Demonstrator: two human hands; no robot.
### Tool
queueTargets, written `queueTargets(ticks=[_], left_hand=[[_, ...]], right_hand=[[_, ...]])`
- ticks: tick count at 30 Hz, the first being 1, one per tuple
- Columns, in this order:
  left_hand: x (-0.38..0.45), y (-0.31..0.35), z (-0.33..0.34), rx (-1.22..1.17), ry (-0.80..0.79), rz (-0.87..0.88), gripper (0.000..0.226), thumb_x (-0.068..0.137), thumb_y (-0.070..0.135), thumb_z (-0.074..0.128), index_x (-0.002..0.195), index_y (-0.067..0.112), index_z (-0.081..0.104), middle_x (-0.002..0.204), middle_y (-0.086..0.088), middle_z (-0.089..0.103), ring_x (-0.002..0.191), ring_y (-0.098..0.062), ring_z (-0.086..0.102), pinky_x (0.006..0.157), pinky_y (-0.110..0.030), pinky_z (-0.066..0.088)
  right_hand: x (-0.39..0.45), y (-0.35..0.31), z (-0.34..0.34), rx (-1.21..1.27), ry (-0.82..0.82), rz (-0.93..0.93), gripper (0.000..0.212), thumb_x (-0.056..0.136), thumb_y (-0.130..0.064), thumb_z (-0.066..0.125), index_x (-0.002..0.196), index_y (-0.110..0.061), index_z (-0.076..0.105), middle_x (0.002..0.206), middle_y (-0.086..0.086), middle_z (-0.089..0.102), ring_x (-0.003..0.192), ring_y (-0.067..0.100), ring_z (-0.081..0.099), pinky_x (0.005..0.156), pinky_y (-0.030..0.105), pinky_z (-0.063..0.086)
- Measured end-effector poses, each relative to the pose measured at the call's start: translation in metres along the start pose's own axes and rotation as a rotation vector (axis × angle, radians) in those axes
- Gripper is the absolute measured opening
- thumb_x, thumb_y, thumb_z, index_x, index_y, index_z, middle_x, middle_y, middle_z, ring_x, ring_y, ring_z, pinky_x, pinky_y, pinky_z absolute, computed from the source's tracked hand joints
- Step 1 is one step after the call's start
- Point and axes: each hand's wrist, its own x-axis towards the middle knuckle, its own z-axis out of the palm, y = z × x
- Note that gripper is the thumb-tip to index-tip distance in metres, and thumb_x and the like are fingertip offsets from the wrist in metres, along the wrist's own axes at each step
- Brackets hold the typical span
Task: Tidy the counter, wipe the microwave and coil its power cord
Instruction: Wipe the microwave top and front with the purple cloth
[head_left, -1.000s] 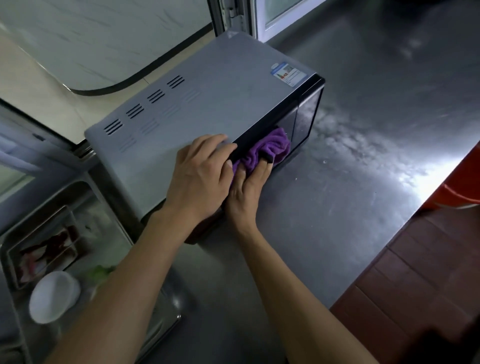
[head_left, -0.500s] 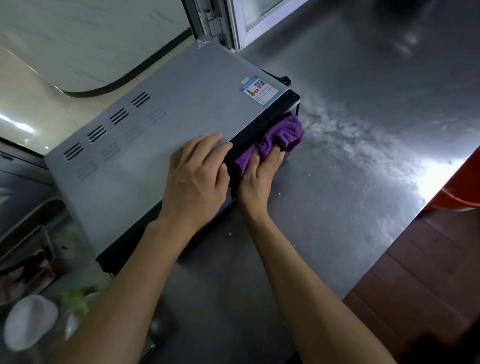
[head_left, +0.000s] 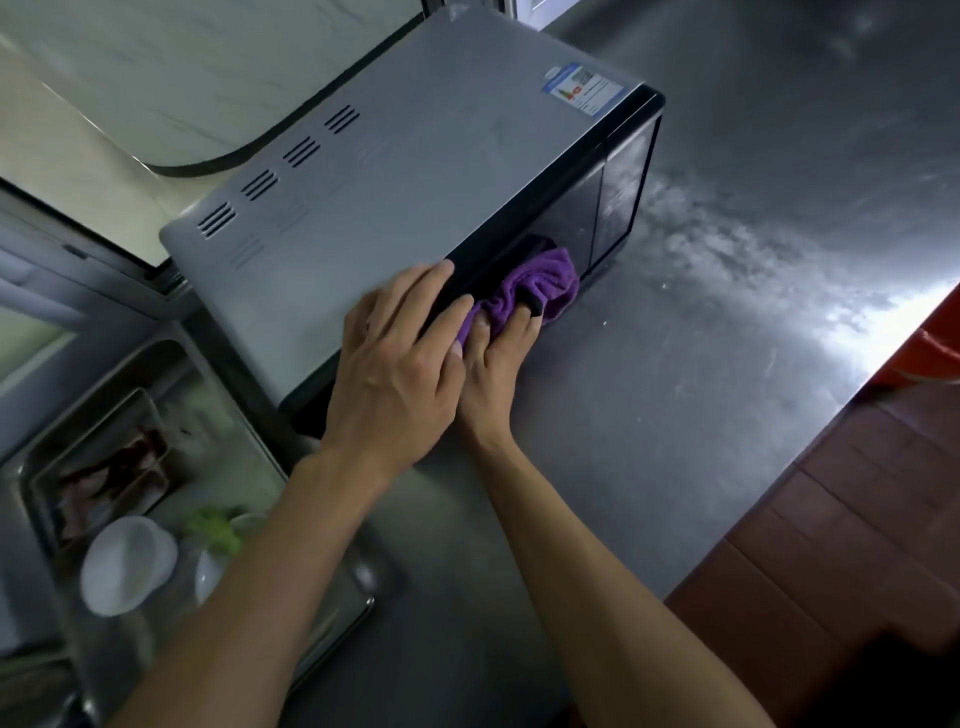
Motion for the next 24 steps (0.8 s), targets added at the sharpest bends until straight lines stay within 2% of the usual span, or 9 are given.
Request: queueTargets(ticks=[5,10,12,14,15,17,19,22,24], left_hand=[[-0.060,-0.016,-0.004,0.025,0.038,0.047,0.038,0.098,0.015,0.051,0.133,0.007,0.061,0.151,-0.014,0.046,0.145,-0.029,0.036,0.113,-0.054,0.031],[-0.107,-0.034,-0.005,0.053,0.076,0.079,0.035,0.096,0.012,0.054,0.129,0.006,0.064,0.148,-0.015,0.050,0.145,-0.030,0.036,0.116,-0.055,0.028],[-0.121,-0.039,-0.004,0.058,0.092,0.085,0.033,0.096,0.011,0.055,0.128,0.006,0.065,0.146,-0.015,0.052,0.143,-0.030,0.039,0.117,-0.055,0.027],[-0.130,-0.041,-0.003,0.056,0.097,0.085,0.033,0.096,0.011,0.057,0.127,0.007,0.065,0.144,-0.015,0.053,0.141,-0.030,0.041,0.116,-0.056,0.028],[-0.134,-0.042,-0.002,0.057,0.096,0.088,0.033,0.096,0.011,0.057,0.127,0.007,0.065,0.144,-0.015,0.054,0.140,-0.030,0.042,0.115,-0.056,0.028],[-0.139,-0.043,0.000,0.060,0.090,0.095,0.033,0.096,0.011,0.057,0.127,0.008,0.066,0.143,-0.015,0.055,0.138,-0.030,0.045,0.113,-0.054,0.032],[-0.141,-0.043,0.003,0.054,0.066,0.093,0.033,0.096,0.013,0.056,0.128,0.007,0.065,0.143,-0.014,0.055,0.137,-0.030,0.046,0.111,-0.052,0.035],[-0.138,-0.038,0.007,0.059,0.020,0.063,0.035,0.098,0.017,0.054,0.131,0.009,0.063,0.144,-0.012,0.055,0.138,-0.028,0.045,0.108,-0.049,0.036],[-0.133,-0.033,0.009,0.100,-0.011,0.046,0.037,0.098,0.019,0.054,0.133,0.011,0.062,0.145,-0.010,0.054,0.138,-0.027,0.044,0.107,-0.049,0.033]], right_hand=[[-0.045,0.022,0.024,-0.047,-0.032,-0.013,0.034,0.104,-0.022,0.042,0.137,-0.010,0.039,0.153,0.010,0.024,0.141,0.021,0.027,0.116,0.045,0.029],[-0.089,0.031,0.041,0.037,-0.003,-0.036,0.037,0.105,-0.014,0.042,0.142,-0.011,0.036,0.155,0.011,0.022,0.142,0.024,0.030,0.115,0.044,0.032],[-0.107,0.038,0.045,0.030,-0.038,-0.055,0.040,0.105,-0.014,0.043,0.144,-0.011,0.034,0.159,0.012,0.016,0.147,0.024,0.023,0.119,0.032,0.027],[-0.120,0.045,0.050,0.024,-0.066,-0.044,0.046,0.105,-0.013,0.044,0.148,-0.012,0.030,0.161,0.011,0.012,0.149,0.022,0.018,0.114,0.010,0.021],[-0.124,0.047,0.051,0.024,-0.070,-0.035,0.049,0.105,-0.012,0.045,0.150,-0.012,0.028,0.162,0.010,0.012,0.149,0.020,0.018,0.111,0.006,0.019],[-0.124,0.050,0.052,0.019,-0.069,-0.046,0.050,0.103,-0.009,0.048,0.150,-0.009,0.029,0.160,0.012,0.017,0.147,0.022,0.022,0.112,0.009,0.023],[-0.121,0.053,0.050,0.002,-0.081,-0.049,0.049,0.102,-0.008,0.049,0.147,-0.007,0.031,0.158,0.012,0.020,0.144,0.024,0.027,0.114,0.023,0.030],[-0.113,0.056,0.042,-0.026,-0.107,-0.046,0.050,0.102,-0.011,0.049,0.148,-0.010,0.030,0.160,0.009,0.016,0.147,0.021,0.023,0.116,0.022,0.028],[-0.101,0.059,0.035,-0.042,-0.107,-0.064,0.048,0.102,-0.016,0.047,0.147,-0.009,0.031,0.159,0.009,0.018,0.146,0.023,0.024,0.118,0.036,0.028]])
